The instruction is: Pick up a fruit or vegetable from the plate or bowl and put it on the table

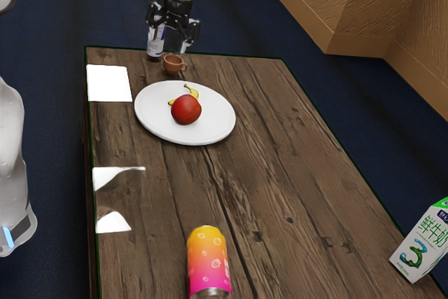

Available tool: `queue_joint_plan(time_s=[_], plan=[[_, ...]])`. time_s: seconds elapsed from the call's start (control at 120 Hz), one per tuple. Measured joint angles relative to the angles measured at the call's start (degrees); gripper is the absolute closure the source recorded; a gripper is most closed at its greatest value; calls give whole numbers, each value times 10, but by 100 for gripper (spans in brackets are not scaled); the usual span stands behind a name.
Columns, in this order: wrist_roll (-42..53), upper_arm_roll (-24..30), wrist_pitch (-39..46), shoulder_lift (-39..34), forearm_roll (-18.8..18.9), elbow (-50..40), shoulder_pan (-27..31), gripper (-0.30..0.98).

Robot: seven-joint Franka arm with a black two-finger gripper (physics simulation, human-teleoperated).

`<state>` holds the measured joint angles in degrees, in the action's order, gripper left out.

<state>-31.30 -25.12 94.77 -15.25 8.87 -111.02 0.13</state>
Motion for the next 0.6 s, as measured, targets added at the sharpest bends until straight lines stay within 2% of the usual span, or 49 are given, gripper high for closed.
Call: queue_joint_plan(time_s=[0.133,0.3,0.5,0.6], plan=[[-49,28,71,9,27,-11,-2,0],[-99,97,158,58,20,-11,-6,0],[-142,102,207,54,8,-48,3,0],[-160,89,215,53,-13,-73,15,0]])
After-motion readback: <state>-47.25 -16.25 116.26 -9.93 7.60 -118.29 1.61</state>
